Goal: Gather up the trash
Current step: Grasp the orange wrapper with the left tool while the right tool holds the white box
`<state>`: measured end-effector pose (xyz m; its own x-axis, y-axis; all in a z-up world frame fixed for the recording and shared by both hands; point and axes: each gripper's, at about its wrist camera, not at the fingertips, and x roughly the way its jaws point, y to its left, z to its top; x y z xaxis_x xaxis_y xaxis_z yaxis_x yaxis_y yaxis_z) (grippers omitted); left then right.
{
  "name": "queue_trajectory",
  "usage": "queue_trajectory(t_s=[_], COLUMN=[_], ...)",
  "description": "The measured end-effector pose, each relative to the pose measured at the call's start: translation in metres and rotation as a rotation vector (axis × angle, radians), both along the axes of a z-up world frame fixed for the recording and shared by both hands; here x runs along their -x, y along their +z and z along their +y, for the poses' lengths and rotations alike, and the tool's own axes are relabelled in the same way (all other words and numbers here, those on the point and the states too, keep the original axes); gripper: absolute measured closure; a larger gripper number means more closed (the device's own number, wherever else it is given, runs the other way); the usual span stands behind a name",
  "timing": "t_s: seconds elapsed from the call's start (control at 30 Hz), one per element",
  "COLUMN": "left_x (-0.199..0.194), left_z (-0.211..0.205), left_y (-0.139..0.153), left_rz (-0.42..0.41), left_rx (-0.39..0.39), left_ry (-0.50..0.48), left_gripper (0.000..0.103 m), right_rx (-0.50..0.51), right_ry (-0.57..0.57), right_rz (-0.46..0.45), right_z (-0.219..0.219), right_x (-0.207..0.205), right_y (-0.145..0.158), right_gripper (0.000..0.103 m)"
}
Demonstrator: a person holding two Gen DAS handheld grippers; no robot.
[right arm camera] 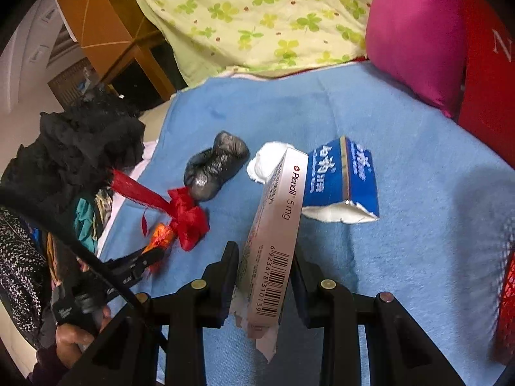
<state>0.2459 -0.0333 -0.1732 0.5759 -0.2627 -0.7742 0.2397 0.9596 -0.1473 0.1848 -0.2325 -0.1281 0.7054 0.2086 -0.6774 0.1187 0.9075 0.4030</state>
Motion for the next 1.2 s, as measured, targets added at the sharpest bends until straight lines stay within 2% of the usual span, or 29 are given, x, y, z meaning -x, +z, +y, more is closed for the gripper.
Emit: queue_trajectory(t_s=[0.3, 0.5, 0.7, 0.93, 1.03, 1.13, 1.2], left_x=[0.051, 0.072, 0.091, 0.076, 0.059, 0.048, 0.039], left_z=[-0.038, -0.073, -0.106, -0.121, -0.117, -0.106, -0.095], left_y=[0.053, 0.091, 0.116, 0.111, 0.099, 0.086, 0.078], left_rz=[-0.139, -0.241, -0.313, -0.259, -0.216, -0.173, -0.151], left_rx=[0.007, -0.024, -0.057, -0.018, -0.023, -0.023, -0.035], left_ry=[-0.056, -0.112, -0.171, -0.213, -0.176, -0.131, -0.081], left_gripper=[0.071, 0.071, 0.071, 0.07, 0.07, 0.065, 0.052], right_rx=[0.061, 0.1, 0.125, 0.131, 0.126, 0.123, 0.121], right_ry=[-0.016, -0.041, -0.069, -0.105, -0.112, -0.116, -0.118], right_rz=[-0.127, -0.242, -0.303, -0.322, -0.329, -0.334, -0.334], right_z=[-0.005, -0.014, -0.027, -0.042, -0.046, -0.048, -0.049], right_x=[0.021, 0.044, 0.062, 0.074, 0.076, 0.078, 0.078], right_y=[0.024, 0.045, 0.057, 0.062, 0.063, 0.064, 0.063], right_gripper=[0.07, 0.07, 0.07, 0.07, 0.07, 0.07, 0.07])
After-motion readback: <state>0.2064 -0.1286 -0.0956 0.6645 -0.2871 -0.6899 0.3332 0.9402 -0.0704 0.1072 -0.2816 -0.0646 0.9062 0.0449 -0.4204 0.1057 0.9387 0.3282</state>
